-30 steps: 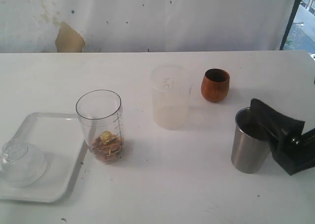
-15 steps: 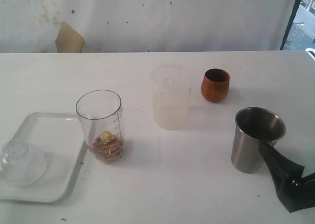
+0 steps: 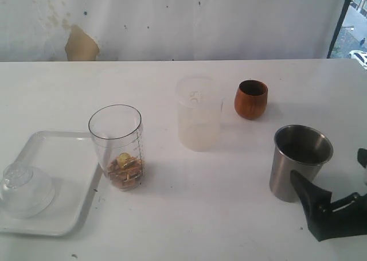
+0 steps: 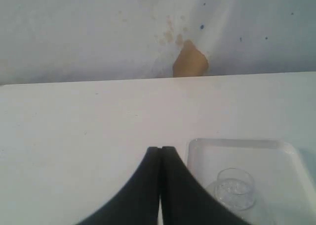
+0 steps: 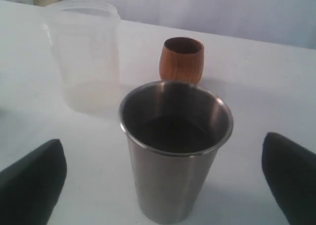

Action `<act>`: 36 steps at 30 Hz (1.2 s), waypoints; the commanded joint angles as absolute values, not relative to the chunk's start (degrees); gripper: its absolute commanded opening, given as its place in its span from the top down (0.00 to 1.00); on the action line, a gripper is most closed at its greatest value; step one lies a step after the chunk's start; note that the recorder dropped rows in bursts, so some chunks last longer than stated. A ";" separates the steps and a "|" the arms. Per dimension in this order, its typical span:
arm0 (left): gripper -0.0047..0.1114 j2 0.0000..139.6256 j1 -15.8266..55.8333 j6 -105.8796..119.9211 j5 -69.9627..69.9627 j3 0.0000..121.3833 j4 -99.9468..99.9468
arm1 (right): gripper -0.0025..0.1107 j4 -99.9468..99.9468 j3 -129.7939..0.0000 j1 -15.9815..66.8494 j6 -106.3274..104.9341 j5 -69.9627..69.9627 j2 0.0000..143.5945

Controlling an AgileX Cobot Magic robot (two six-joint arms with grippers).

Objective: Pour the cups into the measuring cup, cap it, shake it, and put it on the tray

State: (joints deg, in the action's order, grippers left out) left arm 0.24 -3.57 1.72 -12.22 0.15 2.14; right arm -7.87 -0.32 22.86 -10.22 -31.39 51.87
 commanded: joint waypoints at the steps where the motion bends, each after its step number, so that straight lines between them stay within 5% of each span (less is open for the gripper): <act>1: 0.96 0.00 -3.31 1.73 -11.94 0.00 1.77 | 0.05 -4.19 0.00 22.86 -5.97 -37.40 60.46; 14: 0.96 0.00 -3.31 1.73 -11.94 0.00 1.77 | 0.05 -5.06 0.00 22.86 -7.33 -55.36 79.31; 36: 0.96 0.00 -3.31 1.73 -11.94 0.00 1.77 | 0.05 -9.48 -2.46 22.86 -8.84 -64.52 95.32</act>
